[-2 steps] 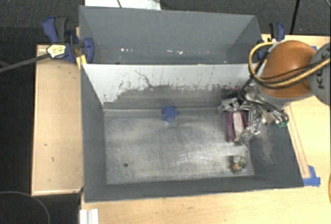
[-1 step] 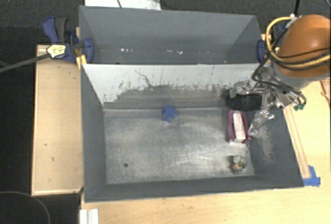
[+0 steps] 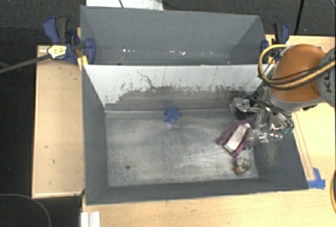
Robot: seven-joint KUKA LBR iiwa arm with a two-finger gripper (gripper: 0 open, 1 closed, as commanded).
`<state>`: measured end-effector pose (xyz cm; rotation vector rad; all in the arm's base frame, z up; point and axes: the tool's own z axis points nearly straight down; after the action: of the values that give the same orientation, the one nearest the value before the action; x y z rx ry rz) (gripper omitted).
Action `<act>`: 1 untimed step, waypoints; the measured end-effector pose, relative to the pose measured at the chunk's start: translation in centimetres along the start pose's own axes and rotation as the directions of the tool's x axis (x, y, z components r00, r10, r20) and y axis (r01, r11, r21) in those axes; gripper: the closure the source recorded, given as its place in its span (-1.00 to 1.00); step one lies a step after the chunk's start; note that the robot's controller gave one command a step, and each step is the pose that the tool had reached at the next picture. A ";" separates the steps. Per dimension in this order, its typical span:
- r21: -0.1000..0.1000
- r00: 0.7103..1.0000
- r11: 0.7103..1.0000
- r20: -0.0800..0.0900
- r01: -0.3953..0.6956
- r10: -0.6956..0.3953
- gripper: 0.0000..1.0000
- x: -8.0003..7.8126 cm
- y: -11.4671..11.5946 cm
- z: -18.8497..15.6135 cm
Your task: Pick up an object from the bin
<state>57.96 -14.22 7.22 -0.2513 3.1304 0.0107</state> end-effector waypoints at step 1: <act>0.005 0.865 0.865 0.007 0.502 -0.502 -1.00 3.1 1.0 0.0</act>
Offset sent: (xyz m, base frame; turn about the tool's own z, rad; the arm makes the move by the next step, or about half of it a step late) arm -0.0358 -0.0005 -0.0022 -0.5258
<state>54.70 -13.74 7.22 -1.0525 2.9481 0.0069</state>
